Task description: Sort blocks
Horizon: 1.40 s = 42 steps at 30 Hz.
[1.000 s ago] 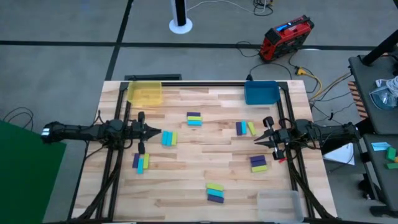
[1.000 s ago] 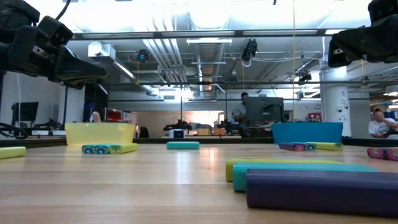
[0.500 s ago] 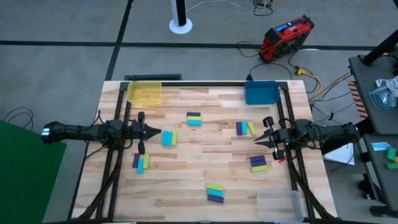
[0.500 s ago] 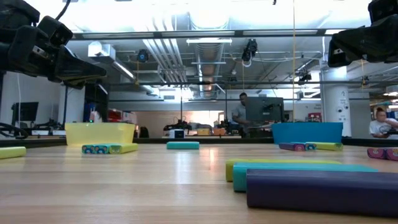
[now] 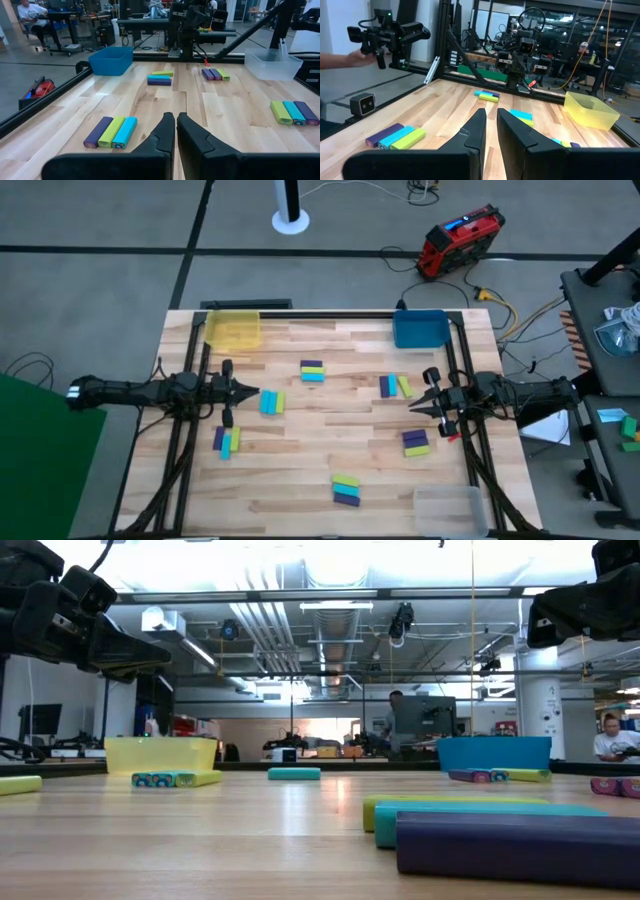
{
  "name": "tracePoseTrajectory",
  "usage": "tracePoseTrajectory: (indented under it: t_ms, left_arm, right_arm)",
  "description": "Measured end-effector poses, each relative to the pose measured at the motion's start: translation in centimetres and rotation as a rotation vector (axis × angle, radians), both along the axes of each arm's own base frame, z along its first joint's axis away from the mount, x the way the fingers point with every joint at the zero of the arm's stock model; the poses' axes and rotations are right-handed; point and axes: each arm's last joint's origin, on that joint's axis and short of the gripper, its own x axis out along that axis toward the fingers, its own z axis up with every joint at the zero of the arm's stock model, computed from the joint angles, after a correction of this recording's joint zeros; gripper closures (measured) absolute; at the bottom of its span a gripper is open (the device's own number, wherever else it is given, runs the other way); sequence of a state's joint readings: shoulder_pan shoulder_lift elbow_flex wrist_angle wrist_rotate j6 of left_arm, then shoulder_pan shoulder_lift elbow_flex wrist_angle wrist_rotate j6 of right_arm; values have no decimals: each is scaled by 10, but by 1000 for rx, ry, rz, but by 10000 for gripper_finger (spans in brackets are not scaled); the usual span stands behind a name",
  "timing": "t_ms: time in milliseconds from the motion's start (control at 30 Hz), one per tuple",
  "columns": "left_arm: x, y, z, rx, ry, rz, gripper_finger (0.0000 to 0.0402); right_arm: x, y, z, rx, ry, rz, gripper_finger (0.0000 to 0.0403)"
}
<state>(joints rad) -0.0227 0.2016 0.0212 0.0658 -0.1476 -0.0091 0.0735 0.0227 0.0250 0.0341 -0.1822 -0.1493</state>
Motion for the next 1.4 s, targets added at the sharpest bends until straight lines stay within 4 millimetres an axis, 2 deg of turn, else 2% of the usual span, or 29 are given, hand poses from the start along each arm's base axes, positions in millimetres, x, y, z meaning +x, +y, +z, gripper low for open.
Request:
tracePoseTrajectory:
  t_ms: [267, 367, 533, 733, 1033, 1233, 1400]
  left_arm:
    - [1, 0, 7, -60, -77, 5, 402]
    - [1, 0, 13, -116, -152, 5, 402]
    - [0, 0, 22, -228, -253, 0, 402]
    - [-1, 0, 30, -219, -343, -9, 402]
    - [-5, 0, 42, -224, -466, -22, 402]
    - [-5, 0, 45, -221, -497, -16, 402]
    - [-5, 4, 43, -241, -499, 104, 402]
  right_arm:
    - [0, 0, 0, -53, -14, -4, 364]
    - [0, 0, 4, 33, -30, -9, 364]
    - [-1, -4, 12, 176, -71, -131, 364]
    - [-5, -6, 36, 236, -99, -165, 364]
    - [-6, -7, 74, 296, -13, -194, 364]
    - [-4, -7, 96, 258, -25, -196, 364]
    - [1, -6, 105, 195, -24, -201, 364]
